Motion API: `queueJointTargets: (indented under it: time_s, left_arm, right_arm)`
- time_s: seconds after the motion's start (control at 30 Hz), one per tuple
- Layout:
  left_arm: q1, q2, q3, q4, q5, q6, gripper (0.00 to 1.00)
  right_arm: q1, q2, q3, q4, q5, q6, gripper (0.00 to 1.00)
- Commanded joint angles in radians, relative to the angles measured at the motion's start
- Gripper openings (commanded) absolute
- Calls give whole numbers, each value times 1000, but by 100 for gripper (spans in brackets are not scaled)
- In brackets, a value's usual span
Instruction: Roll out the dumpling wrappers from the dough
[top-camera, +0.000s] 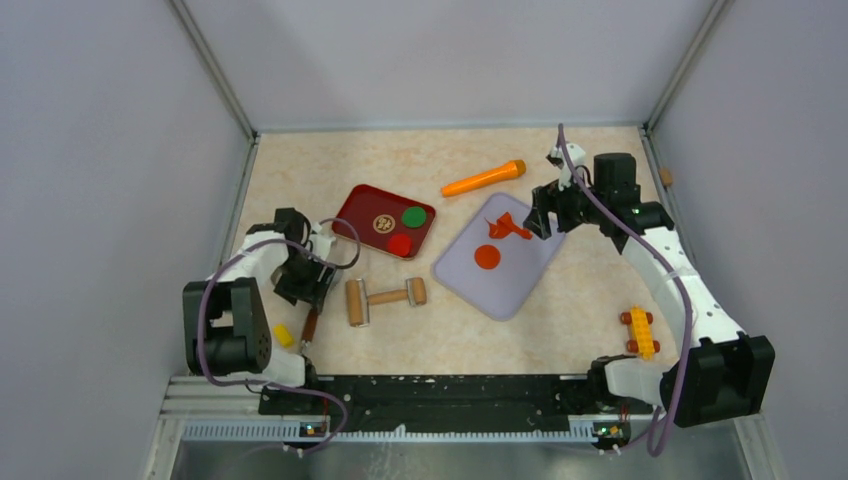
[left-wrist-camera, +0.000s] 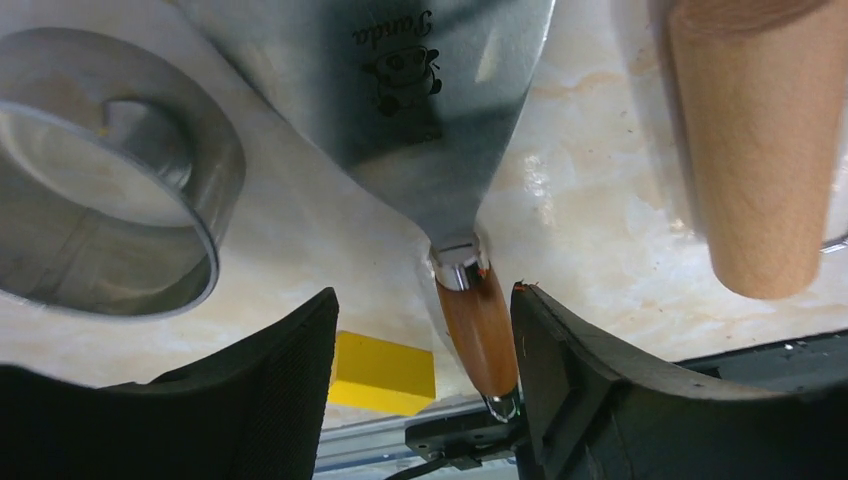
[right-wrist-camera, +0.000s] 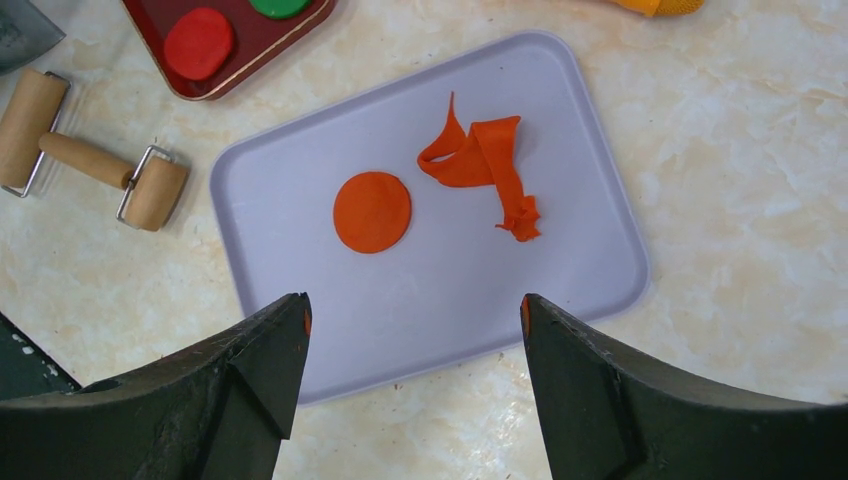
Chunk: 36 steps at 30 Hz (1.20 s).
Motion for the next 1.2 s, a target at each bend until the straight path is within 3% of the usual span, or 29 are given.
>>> queueJointTargets:
  time_s: [0.0,0.17,0.33,0.47,0.67,0.87,1.03,1.17]
  left_arm:
    - [-5,28,-60,110,-21,25,66]
    - [-8,47,-97,157,2,24,51]
    - [-8,25,-85,117,35,31,20]
    - [-9,-67,-45,30,63,47,1]
    - [-9,-214,129,-108,208,36,0]
    - [-27,-169,353,-97,352,-101,0]
    - [-66,-120,426,183,469,-391,0]
    - [-131,-95,375,531,448,-707,0]
  right_arm:
    - [-5,6,20,24,5,-8,78]
    - [-7,12,23,23,8,-12,78]
    - [-6,15,23,23,4,-11,78]
    - [-7,15,27,14,-2,-10,77]
    - [-6,30,59,1,-40,5,77]
    - [-5,68,111,16,-86,46,76]
    - [43,88,164,113,-16,149,74]
    - [155,120,232,239,111,163,75]
